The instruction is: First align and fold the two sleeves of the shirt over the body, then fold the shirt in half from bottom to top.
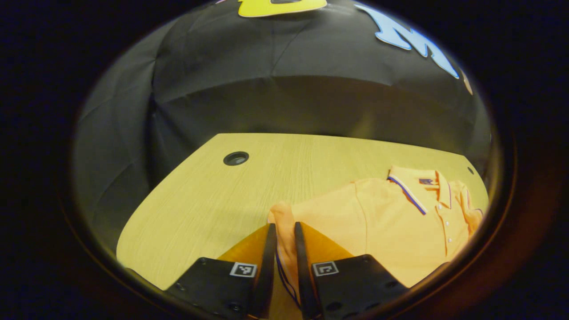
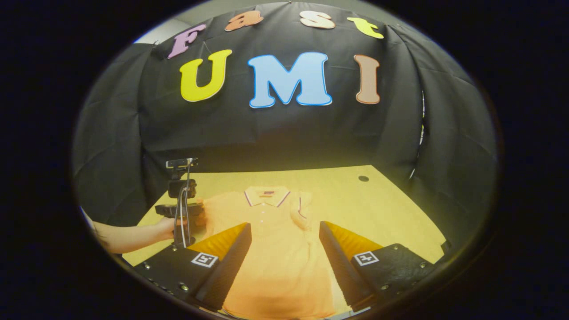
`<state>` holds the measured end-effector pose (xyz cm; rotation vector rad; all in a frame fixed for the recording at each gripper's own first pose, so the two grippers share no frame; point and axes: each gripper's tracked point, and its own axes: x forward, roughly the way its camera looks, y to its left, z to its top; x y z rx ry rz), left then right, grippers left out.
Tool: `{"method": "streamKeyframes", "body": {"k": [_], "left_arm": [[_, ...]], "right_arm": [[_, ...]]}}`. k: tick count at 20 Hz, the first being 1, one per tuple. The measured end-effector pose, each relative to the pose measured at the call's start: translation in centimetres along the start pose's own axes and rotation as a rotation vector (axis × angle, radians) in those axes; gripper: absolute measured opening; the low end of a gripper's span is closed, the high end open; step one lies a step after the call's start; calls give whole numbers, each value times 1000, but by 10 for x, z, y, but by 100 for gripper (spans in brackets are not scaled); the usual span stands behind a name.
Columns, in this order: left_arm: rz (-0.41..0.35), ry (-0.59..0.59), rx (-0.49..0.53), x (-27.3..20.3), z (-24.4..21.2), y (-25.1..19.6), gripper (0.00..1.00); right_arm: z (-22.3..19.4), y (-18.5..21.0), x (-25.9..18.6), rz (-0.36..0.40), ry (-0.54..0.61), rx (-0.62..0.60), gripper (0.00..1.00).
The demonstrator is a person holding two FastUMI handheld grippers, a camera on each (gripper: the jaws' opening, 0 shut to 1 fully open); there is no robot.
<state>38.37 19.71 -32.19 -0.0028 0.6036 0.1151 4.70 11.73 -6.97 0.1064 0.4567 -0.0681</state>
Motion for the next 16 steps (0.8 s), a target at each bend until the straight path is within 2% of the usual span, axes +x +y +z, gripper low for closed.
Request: {"method": "streamKeyframes", "body": {"k": [1, 3, 4, 9, 16], "left_arm": [[3, 0, 10, 0, -1, 0, 15], [-8, -7, 15, 0, 2, -4, 14], [-6, -15, 13, -1, 3, -4, 9], [-10, -74, 3, -16, 27, -9, 9], [-102, -150, 27, -47, 65, -50, 9]], "right_arm": [[-1, -2, -1, -5, 0, 3, 95], [-2, -7, -2, -10, 4, 12, 95], [-3, -8, -4, -13, 3, 17, 95], [1, -20, -7, -33, -13, 29, 95], [-4, -19, 1, -26, -2, 61, 95]]}}
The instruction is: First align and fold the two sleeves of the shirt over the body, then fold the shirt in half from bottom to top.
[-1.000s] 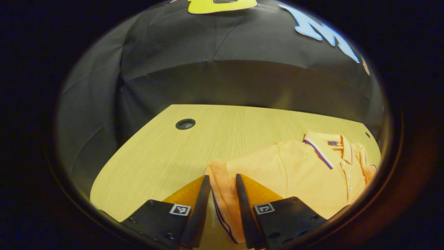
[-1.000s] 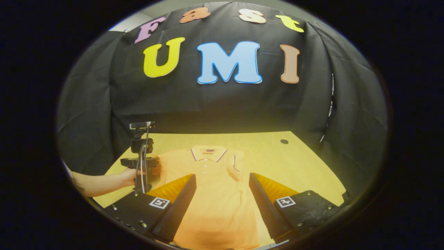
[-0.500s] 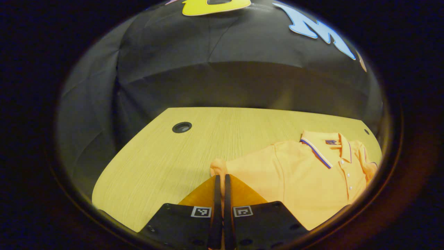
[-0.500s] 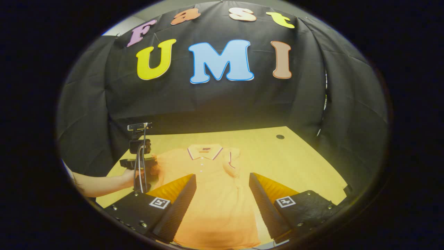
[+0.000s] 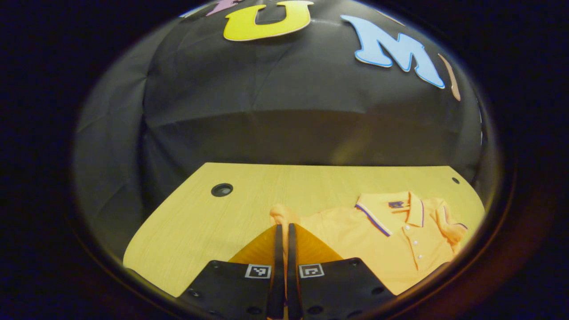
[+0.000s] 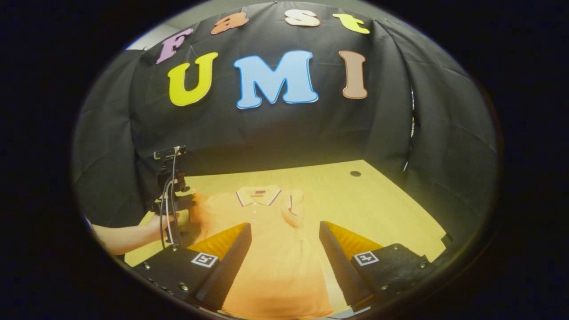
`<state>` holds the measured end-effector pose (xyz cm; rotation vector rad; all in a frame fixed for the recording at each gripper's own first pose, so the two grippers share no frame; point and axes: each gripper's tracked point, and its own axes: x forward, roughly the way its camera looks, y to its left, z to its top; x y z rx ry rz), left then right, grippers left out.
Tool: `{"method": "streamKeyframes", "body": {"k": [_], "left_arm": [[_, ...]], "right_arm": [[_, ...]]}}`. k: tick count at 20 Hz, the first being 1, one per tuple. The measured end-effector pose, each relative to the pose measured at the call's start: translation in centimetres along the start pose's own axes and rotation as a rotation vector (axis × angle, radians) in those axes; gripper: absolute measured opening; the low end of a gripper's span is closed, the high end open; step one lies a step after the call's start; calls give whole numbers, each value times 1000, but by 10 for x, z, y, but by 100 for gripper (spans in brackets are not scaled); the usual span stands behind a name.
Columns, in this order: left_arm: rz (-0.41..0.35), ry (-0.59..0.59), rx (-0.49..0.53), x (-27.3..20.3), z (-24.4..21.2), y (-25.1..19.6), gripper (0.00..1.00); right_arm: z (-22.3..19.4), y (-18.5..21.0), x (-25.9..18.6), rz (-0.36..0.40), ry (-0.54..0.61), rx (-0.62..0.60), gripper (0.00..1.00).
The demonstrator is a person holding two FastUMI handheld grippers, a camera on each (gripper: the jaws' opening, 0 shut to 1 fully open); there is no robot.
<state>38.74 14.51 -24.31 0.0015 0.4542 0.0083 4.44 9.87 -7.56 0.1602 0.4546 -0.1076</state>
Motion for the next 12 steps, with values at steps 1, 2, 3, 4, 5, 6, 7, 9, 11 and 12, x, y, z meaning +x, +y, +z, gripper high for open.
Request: {"method": "streamKeyframes", "body": {"k": [1, 2, 3, 4, 5, 6, 7, 9, 11, 12], "left_arm": [[-18, -8, 7, -1, 3, -8, 9], [-36, -13, 19, -2, 6, -17, 9], [-50, -14, 30, -3, 8, -24, 8], [-71, -12, 42, -4, 8, -32, 9], [-93, -7, 53, -5, 7, -41, 9], [-114, -2, 65, -6, 6, -50, 9], [-139, 1, 75, -7, 4, -59, 10], [-182, 14, 96, -8, -1, -75, 9], [-219, 28, 126, -6, -9, -87, 10], [-236, 31, 137, -4, -12, -92, 8]], "right_arm": [[0, 4, 2, 3, 1, 5, 95], [0, 7, 3, 8, 3, 6, 95], [0, 9, 5, 9, 5, 3, 95], [-1, 11, 5, 6, 6, -3, 95], [-1, 13, 7, 1, 7, -7, 95], [-2, 15, 8, -5, 10, -7, 95], [-3, 18, 9, -9, 15, -3, 95], [-6, 22, 12, -22, 22, 6, 95], [-9, 24, 15, -40, 32, 12, 95], [-12, 27, 16, -41, 38, 17, 95]]}}
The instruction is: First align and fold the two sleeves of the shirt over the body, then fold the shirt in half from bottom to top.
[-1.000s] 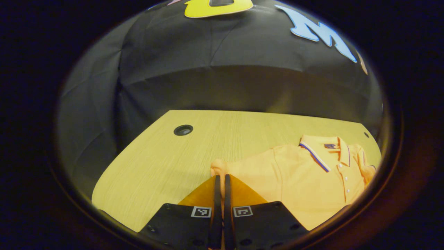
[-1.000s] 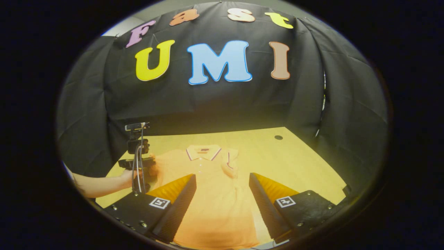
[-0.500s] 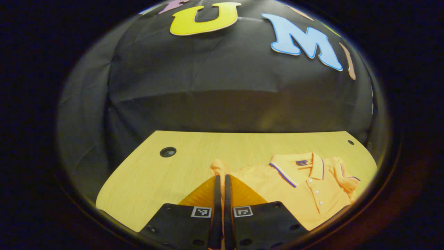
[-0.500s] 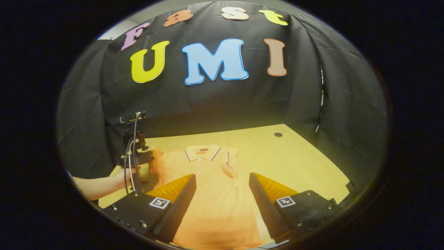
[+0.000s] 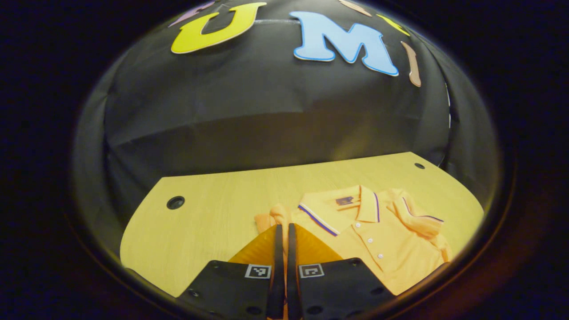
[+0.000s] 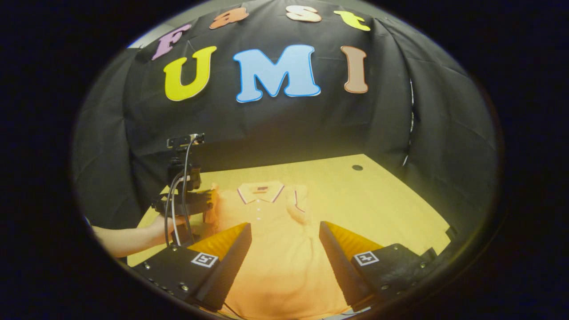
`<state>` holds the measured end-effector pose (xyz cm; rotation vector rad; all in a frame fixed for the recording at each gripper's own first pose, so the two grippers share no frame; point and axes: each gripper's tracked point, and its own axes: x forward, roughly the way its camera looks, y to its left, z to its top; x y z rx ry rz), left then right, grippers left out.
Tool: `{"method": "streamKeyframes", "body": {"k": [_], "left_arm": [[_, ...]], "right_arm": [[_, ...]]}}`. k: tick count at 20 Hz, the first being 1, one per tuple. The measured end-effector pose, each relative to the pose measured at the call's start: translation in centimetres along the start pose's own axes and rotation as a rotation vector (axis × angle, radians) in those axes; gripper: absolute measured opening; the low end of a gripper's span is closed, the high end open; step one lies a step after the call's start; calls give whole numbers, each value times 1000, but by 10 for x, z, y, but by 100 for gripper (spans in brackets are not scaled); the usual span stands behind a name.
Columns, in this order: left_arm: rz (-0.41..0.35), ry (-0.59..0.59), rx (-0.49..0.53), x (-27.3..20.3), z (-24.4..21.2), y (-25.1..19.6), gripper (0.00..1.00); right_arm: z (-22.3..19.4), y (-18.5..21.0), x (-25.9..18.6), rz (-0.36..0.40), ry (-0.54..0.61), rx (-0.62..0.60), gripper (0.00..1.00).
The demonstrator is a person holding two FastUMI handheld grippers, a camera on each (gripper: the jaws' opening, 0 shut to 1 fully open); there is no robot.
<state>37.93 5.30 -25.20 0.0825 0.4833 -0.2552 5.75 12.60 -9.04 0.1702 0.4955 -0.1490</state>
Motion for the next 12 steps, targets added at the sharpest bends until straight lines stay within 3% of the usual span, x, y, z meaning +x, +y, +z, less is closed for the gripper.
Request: {"method": "streamKeyframes", "body": {"k": [6, 9, 12], "left_arm": [[-52, 67, 49, 8, -17, -16, 11], [-47, 66, 52, 5, -13, -17, 21], [-65, 77, 40, 0, -16, -25, 22]], "right_arm": [[-3, 5, 4, 25, 14, -7, 94], [2, -3, 2, 24, 5, -17, 95], [0, -12, 0, 21, 5, -27, 95]]}}
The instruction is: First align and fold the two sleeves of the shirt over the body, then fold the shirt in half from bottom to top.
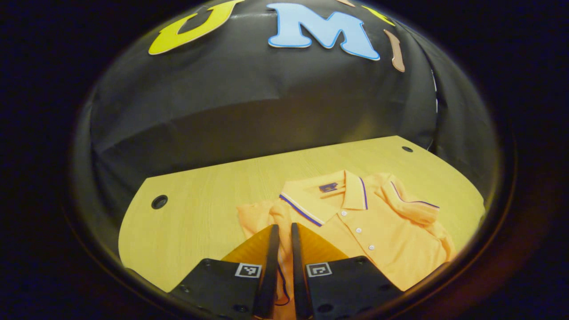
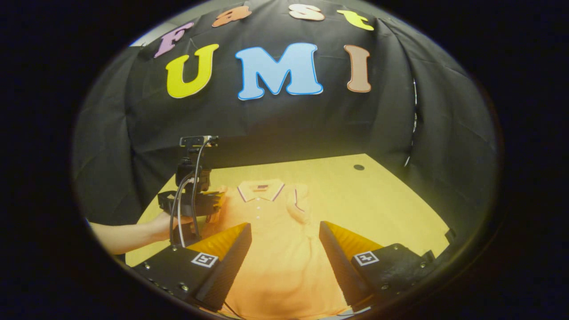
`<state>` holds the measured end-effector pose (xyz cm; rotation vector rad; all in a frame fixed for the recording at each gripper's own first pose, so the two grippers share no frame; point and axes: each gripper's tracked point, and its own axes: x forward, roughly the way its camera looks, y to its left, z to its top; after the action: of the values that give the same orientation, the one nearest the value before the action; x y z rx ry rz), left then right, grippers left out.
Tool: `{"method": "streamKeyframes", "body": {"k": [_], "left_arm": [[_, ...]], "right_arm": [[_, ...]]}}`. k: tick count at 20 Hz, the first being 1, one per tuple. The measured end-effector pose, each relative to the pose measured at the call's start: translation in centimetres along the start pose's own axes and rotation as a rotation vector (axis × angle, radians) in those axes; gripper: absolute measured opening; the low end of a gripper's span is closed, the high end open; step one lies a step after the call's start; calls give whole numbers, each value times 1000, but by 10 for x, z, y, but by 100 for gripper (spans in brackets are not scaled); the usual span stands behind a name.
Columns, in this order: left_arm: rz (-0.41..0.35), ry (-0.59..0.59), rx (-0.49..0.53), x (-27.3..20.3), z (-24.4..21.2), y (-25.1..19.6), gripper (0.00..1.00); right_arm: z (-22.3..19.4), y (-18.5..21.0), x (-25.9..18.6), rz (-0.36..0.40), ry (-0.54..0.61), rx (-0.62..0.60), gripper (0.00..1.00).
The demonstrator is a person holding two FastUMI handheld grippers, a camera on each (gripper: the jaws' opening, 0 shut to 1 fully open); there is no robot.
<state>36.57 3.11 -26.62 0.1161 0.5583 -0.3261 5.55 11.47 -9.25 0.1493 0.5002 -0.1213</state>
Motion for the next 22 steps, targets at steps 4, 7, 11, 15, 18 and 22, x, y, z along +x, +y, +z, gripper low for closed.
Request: {"method": "streamKeyframes", "body": {"k": [4, 7, 11, 15, 18, 22], "left_arm": [[-10, -15, -19, -15, -1, -7, 38], [-17, -17, -30, -38, -5, -19, 50], [0, -33, -34, -82, -15, -32, 63], [25, -23, -57, -134, -39, -52, 66], [52, -17, -87, -178, -64, -69, 73], [88, 3, -128, -225, -98, -88, 86]], "right_arm": [[-6, -7, -7, 16, 0, 1, 94], [-13, -15, -16, 28, -4, -6, 95], [-26, -28, -30, 58, -13, -19, 95], [-49, -49, -47, 94, 0, -60, 95], [-71, -66, -56, 119, 15, -92, 95], [-98, -85, -63, 130, 40, -143, 95]]}}
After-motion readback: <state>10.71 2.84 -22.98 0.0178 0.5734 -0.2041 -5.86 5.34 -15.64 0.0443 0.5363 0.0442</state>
